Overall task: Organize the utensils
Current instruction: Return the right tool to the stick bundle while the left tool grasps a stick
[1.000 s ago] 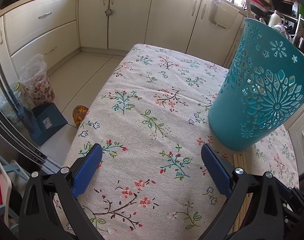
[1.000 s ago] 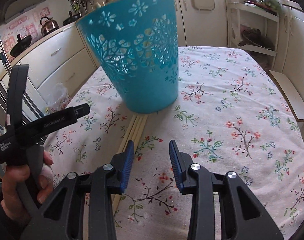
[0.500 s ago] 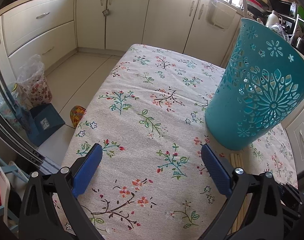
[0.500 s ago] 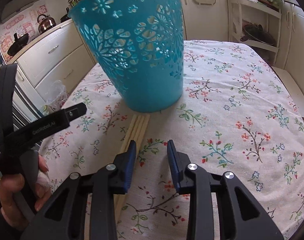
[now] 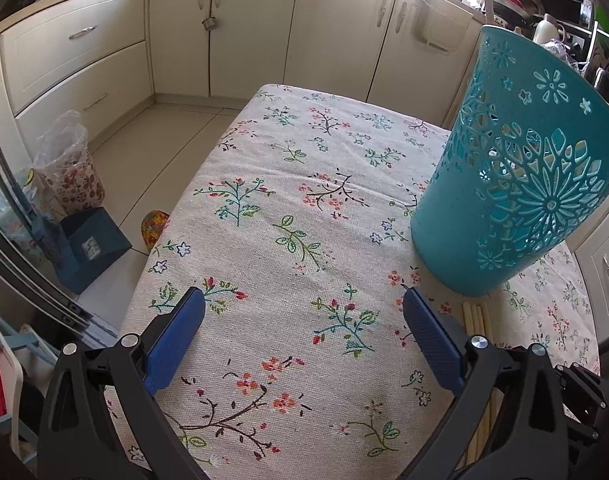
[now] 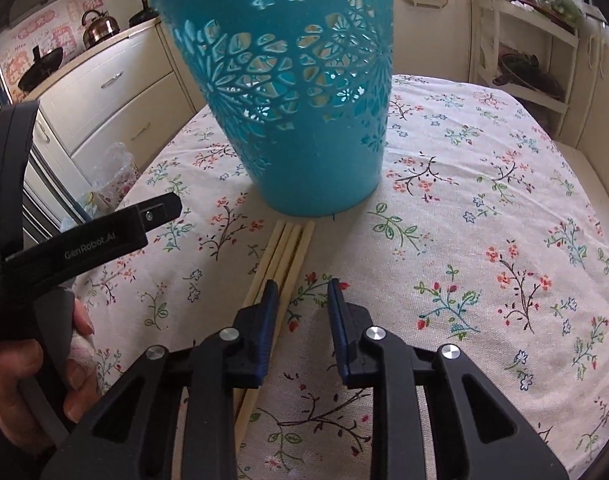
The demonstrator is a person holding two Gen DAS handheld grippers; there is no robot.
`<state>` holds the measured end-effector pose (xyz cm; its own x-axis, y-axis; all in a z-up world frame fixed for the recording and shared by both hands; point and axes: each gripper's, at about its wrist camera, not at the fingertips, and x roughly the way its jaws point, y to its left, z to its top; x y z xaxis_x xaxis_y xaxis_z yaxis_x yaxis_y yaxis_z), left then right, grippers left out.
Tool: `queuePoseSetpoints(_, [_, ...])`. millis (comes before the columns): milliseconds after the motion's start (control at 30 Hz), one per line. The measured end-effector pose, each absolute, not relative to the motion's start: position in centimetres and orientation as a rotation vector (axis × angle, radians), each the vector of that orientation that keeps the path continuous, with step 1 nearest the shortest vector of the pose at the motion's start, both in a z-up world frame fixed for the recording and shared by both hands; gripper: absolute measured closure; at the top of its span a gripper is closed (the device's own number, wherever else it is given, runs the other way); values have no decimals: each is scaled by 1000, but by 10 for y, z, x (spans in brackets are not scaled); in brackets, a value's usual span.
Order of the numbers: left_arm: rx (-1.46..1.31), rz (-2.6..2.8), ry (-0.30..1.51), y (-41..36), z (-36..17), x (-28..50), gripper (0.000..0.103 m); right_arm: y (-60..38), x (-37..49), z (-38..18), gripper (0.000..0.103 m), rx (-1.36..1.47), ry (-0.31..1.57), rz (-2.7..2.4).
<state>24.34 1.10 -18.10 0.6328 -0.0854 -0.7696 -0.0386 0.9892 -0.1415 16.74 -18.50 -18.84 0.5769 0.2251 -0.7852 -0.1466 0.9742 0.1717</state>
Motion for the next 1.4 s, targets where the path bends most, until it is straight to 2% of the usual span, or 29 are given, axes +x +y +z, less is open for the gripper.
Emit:
queuePoseSetpoints(67, [-141,-30,892,9,-182,244,8,-180,167,-189,80,44,934,205])
queuePoseSetpoints(100, [-137,-30,895,8,-182,244,8,-177,166,-189,84,-2,932,196])
queuePoseSetpoints(167, [-119,-29,904,5,-182,245,8,-175,164,-188,84,-41,933,194])
queuePoseSetpoints(267, [-94,-51,896,-4,-176,238,8,-184,162,-188,87,-17,941,201])
queuePoseSetpoints(300, [-95,-67,895,-7,-175,234,8,-189,162,-187,92,0,944,203])
queuePoseSetpoints(433, [15,-122,876,-41,-169,217,8,-216,159,-188,94,105,954,209])
queuePoseSetpoints(567, [129,-126,874,-67,-167,214,10,-229,158,-188,94,172,957,211])
queuePoseSetpoints(733, [143,-108,937,-77,-178,221,23,-235,157,-189,94,231,961,225])
queuePoseSetpoints(1233, [162,-122,942,-87,-177,215,25,-235,157,-189,92,244,958,231])
queuePoseSetpoints(1400, [150,-131,950,-87,-177,217,30,-236,158,-188,92,235,953,219])
